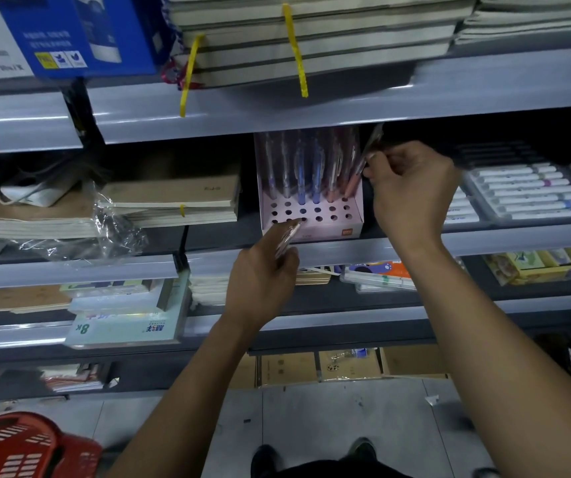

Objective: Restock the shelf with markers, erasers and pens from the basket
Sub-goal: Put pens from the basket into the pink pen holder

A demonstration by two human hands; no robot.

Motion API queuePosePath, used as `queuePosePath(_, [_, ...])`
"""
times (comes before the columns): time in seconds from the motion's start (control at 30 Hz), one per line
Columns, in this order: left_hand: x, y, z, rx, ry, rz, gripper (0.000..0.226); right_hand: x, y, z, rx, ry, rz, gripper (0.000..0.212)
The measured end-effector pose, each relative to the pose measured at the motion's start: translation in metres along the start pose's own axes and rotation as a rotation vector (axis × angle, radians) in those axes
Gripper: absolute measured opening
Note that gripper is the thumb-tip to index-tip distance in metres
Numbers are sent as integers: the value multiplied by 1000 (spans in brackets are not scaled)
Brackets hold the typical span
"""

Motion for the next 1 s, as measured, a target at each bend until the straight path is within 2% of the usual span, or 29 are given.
queuePosePath(0.23, [2, -1, 0, -1, -25, -14, 43, -5, 1, 5, 64, -202, -105, 14])
queuePosePath(0.43, [5, 1, 4, -8, -41, -44, 37, -7, -3, 5, 148, -206, -91, 11])
queuePosePath(0.63, [-5, 0, 2, -135, -653, -196, 22, -13, -18, 4, 91, -138, -50, 9])
queuePosePath(0.73, [-9, 2, -1, -137, -768, -231, 20, -17, -37, 0, 68, -77, -80, 11])
queuePosePath(0.83, [-11, 2, -1, -137, -808, -178, 18, -18, -60, 0, 195, -18, -82, 15])
queuePosePath(1.0, [-16, 4, 3, -140, -754, -108, 15, -14, -89, 6, 419, 56, -27, 7])
Point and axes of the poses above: each hand's wrist, its own y-axis towards the middle knuckle, its own z-axis out of the palm, x = y × z, the point moved 1 cm from there along y, towards the middle knuckle, and after that the axes turned 11 degrees about z, right-handed, at the moved point
